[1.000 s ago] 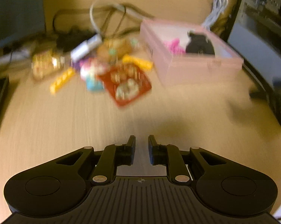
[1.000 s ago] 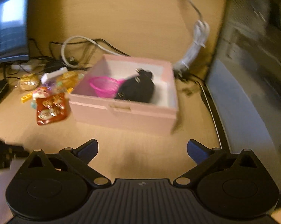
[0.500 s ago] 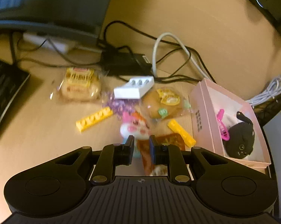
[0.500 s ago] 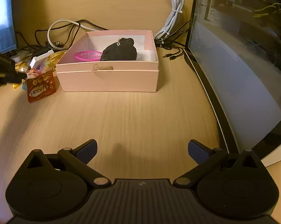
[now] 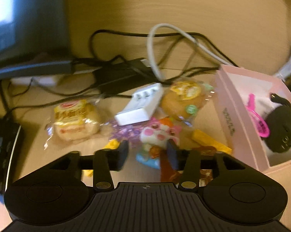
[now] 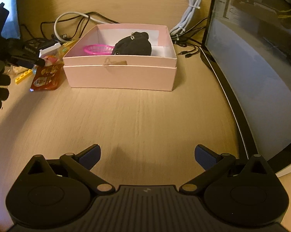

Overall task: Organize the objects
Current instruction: 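Grasp the pink-and-white figurine on teal base with the left tool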

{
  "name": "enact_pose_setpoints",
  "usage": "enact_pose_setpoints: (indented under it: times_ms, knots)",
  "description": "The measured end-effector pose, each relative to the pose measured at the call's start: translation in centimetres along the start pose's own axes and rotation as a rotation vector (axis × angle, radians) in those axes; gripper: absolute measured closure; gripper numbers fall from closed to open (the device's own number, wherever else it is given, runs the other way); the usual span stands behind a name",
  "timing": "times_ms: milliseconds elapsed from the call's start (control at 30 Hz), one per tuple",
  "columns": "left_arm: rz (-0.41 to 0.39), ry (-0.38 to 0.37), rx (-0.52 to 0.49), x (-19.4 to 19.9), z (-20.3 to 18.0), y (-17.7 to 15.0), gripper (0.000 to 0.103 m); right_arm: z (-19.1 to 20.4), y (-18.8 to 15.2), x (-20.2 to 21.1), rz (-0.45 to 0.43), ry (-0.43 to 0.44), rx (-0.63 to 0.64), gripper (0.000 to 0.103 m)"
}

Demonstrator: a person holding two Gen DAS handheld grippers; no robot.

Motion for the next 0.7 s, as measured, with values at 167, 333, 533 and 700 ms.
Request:
enact_pose_setpoints:
  times_ms: [167,333,533,700]
  knots:
    - [0.033,-0.077,0.012,-0.2,0.0,-0.8,0.043,0.0,-0.1,-0.5,0.023,0.007,-0.015,0.0]
    - [0.032,-0.114,0.001,-0.8,-1.3,-1.1,0.049,0.8,0.2,-0.5,0.016,0.018,0.009,0.0]
    - [-0.008,-0.114,0.03,0.9,-0.4,-0.8,0.072,1.1,0.2,-0.4,0.014,0.024,0.023,0.0]
    - [0.018,-0.179,0.028,3.7,0.9,-3.3,0.073,1.5,0.4,-1.5,0.036,0.041,0.014,0.0]
Point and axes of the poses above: each gripper's, at about its wrist camera, not at the fingertips, and x roughly against the way its jaws point, z to its left, y to its top, the point moved 6 cm from there along -x, roughly the way its jaws point, and after that the axes turned 9 degrees about y, right-handed, at the moved point
